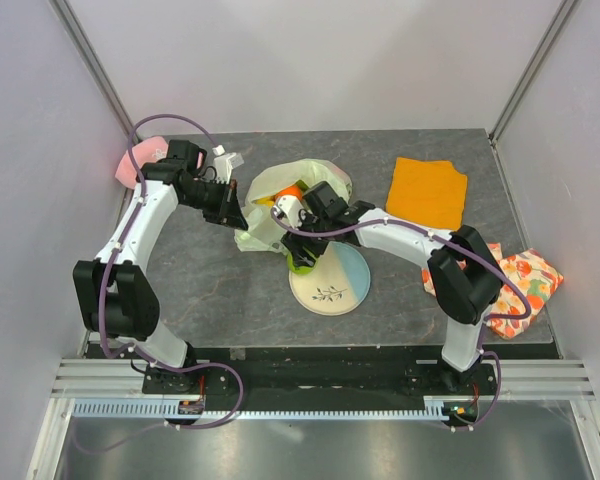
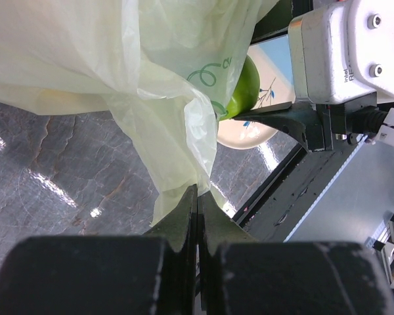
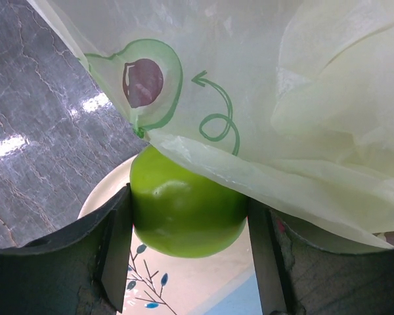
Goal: Take the fake fruits out of the plastic bag
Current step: Place the fake fruit on the plate, then adjust the plastic bag at the center of the board, then take out the fake fruit from the plastic bag, then place the fake fruit on the plate, then adjust the plastic bag at the center of the board.
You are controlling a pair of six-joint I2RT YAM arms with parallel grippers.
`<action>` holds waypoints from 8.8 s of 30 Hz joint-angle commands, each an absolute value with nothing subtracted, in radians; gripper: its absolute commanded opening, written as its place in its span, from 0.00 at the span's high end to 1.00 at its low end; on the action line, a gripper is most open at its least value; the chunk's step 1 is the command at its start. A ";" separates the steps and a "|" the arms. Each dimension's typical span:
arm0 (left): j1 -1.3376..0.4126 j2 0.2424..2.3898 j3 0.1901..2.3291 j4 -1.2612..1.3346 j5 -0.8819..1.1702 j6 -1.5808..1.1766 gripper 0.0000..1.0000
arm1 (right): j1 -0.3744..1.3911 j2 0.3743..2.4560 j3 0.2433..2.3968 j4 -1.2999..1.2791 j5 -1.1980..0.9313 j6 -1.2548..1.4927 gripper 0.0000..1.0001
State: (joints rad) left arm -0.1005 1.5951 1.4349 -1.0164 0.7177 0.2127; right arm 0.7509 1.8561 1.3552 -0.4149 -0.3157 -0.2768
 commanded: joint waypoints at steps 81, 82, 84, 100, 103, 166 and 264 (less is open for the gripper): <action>-0.104 1.554 1.336 -1.078 0.805 0.207 0.98 | 0.571 2.338 2.101 -0.479 -0.239 0.278 0.04; -0.104 1.552 1.335 -1.080 0.804 0.207 0.98 | 0.577 2.359 2.115 -0.477 -0.227 0.276 0.03; -0.104 1.555 1.332 -1.078 0.802 0.209 0.98 | 0.584 2.385 2.158 -0.476 -0.192 0.268 0.02; -0.104 1.627 1.394 -1.078 0.804 0.204 0.98 | 0.606 2.416 2.235 -0.483 -0.103 0.150 0.47; -0.104 1.654 1.437 -1.071 0.815 0.196 0.98 | 0.604 2.303 2.191 -0.515 -0.193 0.126 0.56; -0.109 1.690 1.529 -1.034 0.867 0.181 0.98 | 0.433 1.822 1.543 -0.699 -0.525 -0.202 0.02; 0.035 1.623 1.410 -1.210 0.744 0.296 0.98 | 0.652 2.255 2.080 -0.492 -0.250 -0.055 0.48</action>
